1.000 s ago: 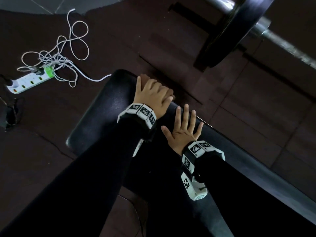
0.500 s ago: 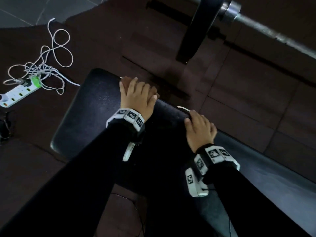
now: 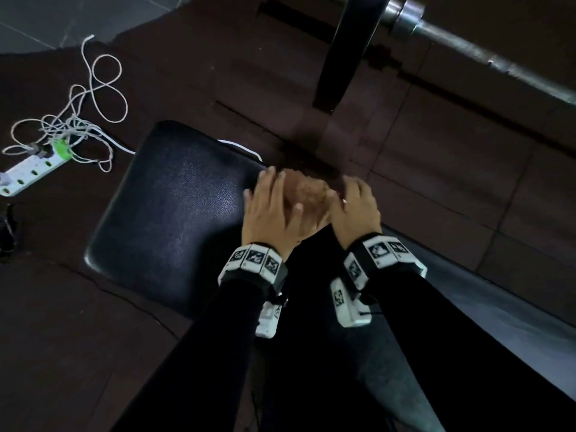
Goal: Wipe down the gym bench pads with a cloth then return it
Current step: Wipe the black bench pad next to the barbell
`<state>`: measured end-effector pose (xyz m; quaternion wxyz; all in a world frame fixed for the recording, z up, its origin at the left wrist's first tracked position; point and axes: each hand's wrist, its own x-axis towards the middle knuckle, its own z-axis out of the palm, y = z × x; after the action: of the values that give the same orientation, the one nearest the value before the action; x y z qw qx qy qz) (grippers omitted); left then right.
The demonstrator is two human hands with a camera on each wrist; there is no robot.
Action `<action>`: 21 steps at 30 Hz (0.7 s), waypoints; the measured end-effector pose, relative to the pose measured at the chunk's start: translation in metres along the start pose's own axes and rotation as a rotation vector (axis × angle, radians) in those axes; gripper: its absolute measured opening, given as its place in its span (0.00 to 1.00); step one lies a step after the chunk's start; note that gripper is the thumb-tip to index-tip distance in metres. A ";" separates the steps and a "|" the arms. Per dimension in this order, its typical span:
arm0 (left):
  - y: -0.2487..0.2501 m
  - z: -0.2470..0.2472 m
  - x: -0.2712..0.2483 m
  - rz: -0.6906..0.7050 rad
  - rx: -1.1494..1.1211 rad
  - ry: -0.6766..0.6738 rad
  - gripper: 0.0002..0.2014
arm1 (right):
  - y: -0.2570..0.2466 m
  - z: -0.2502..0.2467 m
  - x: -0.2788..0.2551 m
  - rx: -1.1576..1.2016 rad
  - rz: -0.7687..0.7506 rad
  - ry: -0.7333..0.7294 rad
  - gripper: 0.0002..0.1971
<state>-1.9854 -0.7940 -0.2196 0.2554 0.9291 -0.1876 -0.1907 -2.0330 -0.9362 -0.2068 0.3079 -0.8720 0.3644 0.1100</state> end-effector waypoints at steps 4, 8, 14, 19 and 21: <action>-0.035 -0.011 -0.041 -0.145 0.173 -0.034 0.30 | -0.041 0.022 0.006 -0.166 -0.192 -0.249 0.32; -0.050 -0.008 -0.068 -0.124 0.293 -0.104 0.30 | -0.033 0.026 0.007 -0.361 -0.253 -0.282 0.36; -0.049 -0.004 -0.067 -0.164 0.255 -0.079 0.29 | 0.027 -0.005 0.005 -0.282 -0.255 -0.332 0.28; -0.040 -0.011 -0.063 -0.204 0.251 -0.142 0.31 | 0.076 -0.040 -0.004 -0.352 -0.064 -0.402 0.25; -0.036 -0.022 -0.060 -0.238 0.200 -0.203 0.31 | 0.081 -0.053 -0.009 -0.428 0.004 -0.446 0.26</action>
<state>-2.0183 -0.7299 -0.2063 0.1175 0.9415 -0.1193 -0.2926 -2.0983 -1.0082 -0.1986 0.1894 -0.8707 0.2581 0.3733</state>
